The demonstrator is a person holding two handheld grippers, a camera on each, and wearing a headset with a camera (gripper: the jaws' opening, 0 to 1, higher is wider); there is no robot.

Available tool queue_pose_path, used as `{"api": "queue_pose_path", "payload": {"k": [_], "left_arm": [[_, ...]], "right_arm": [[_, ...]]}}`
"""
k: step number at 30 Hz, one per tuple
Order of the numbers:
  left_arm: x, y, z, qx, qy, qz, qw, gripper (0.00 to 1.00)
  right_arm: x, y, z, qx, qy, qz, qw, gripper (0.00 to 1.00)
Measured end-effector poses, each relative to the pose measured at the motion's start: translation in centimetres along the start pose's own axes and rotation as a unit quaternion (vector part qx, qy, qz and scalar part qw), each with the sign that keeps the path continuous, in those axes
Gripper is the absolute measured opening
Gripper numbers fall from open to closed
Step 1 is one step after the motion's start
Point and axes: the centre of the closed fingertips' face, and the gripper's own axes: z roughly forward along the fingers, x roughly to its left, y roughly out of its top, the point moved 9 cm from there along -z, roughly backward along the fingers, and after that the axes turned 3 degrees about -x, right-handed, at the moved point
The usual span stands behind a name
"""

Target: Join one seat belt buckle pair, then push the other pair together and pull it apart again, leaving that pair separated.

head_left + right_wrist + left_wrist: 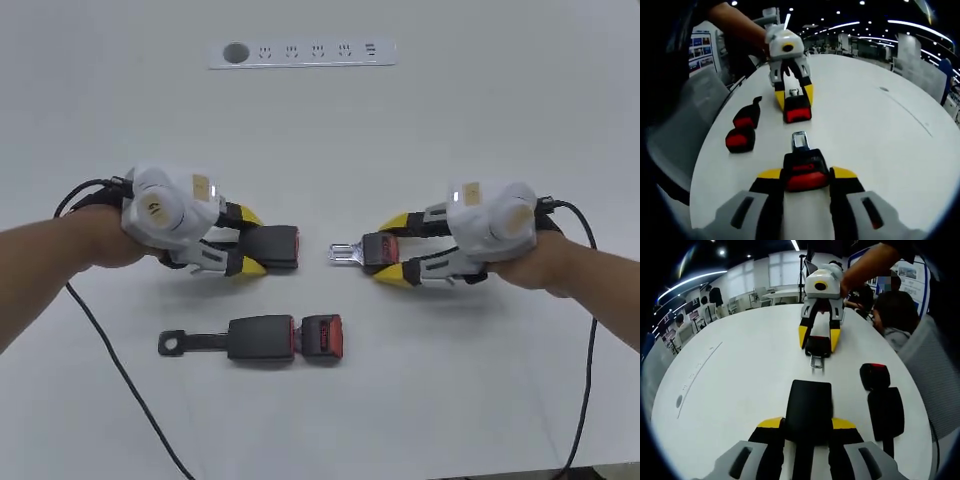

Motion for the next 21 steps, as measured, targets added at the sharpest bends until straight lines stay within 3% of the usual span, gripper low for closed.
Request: {"api": "queue_pose_path", "payload": {"k": [13,21], "left_arm": [[0.1,0.1,0.1,0.006,0.0,0.001,1.0,0.35],[-0.1,0.2,0.2,0.007,-0.001,0.002,1.0,0.35]], "right_arm": [[0.4,2.1,3.1,-0.014,-0.008,0.008,0.9998,0.35],[0.4,2.4,4.1,-0.004,-0.007,-0.003,1.0,0.35]]}}
